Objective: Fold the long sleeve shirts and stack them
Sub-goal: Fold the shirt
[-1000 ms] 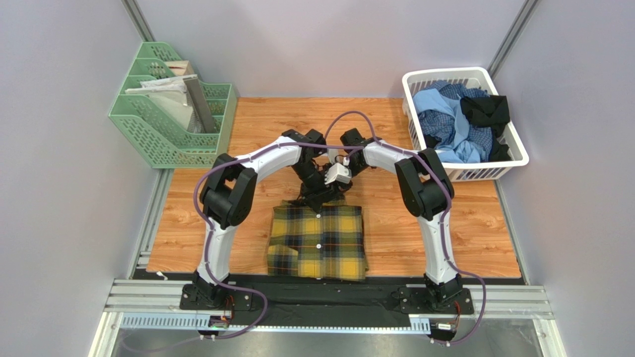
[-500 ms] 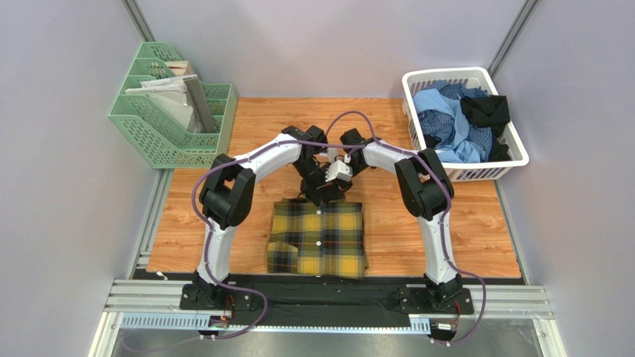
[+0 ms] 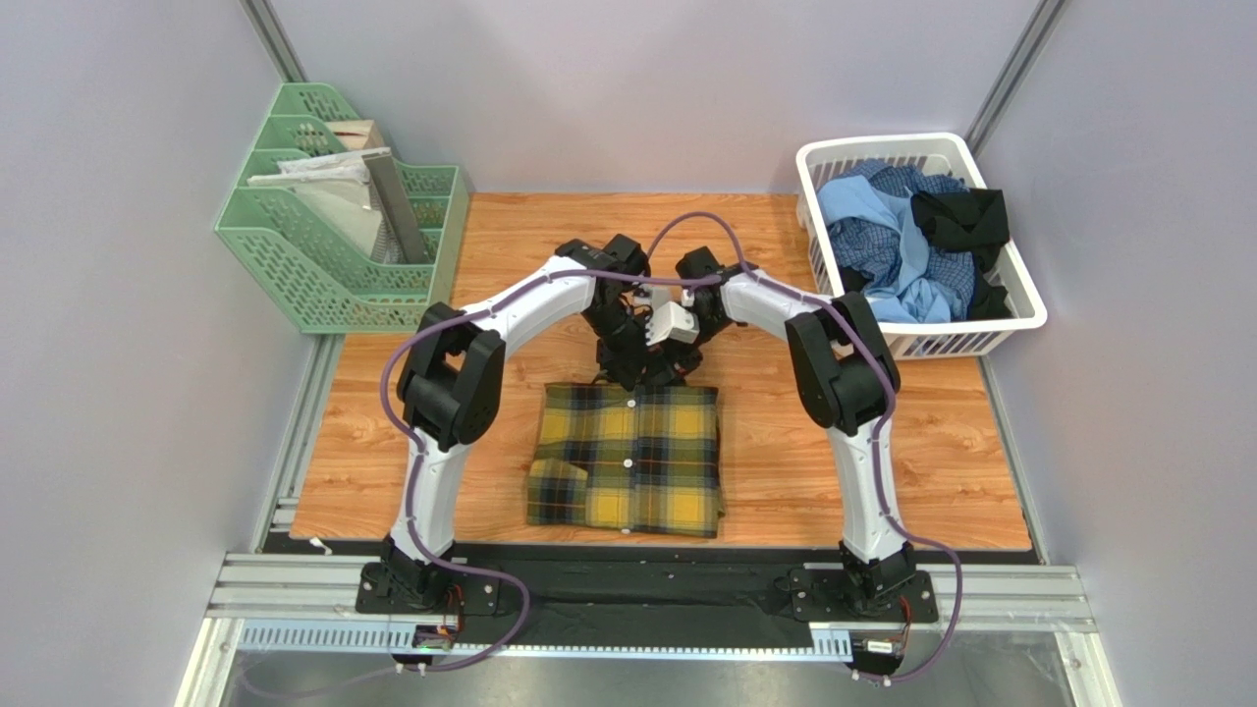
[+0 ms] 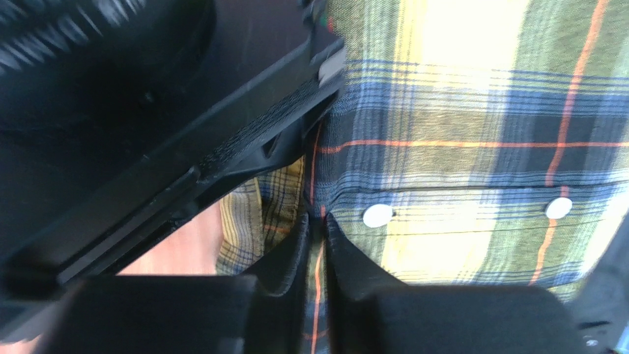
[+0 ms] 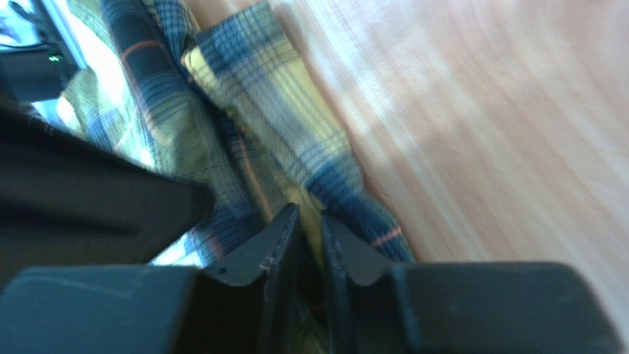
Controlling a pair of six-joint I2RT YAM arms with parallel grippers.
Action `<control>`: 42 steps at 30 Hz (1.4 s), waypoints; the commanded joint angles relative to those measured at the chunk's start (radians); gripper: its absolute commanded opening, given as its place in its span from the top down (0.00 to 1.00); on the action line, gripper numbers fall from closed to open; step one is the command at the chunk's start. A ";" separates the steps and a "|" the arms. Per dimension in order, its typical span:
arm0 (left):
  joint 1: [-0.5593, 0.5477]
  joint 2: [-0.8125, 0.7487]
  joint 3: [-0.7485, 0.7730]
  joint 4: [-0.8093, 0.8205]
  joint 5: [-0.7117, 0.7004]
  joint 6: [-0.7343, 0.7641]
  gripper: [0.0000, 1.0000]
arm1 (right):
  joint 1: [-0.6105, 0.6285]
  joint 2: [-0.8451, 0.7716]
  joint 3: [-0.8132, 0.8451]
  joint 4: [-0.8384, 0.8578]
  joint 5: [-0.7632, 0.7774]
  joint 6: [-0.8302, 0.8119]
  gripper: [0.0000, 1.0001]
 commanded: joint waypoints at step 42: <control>0.320 -0.640 -0.956 1.166 0.602 -1.430 0.01 | -0.031 -0.586 -0.577 0.634 -0.251 0.708 0.00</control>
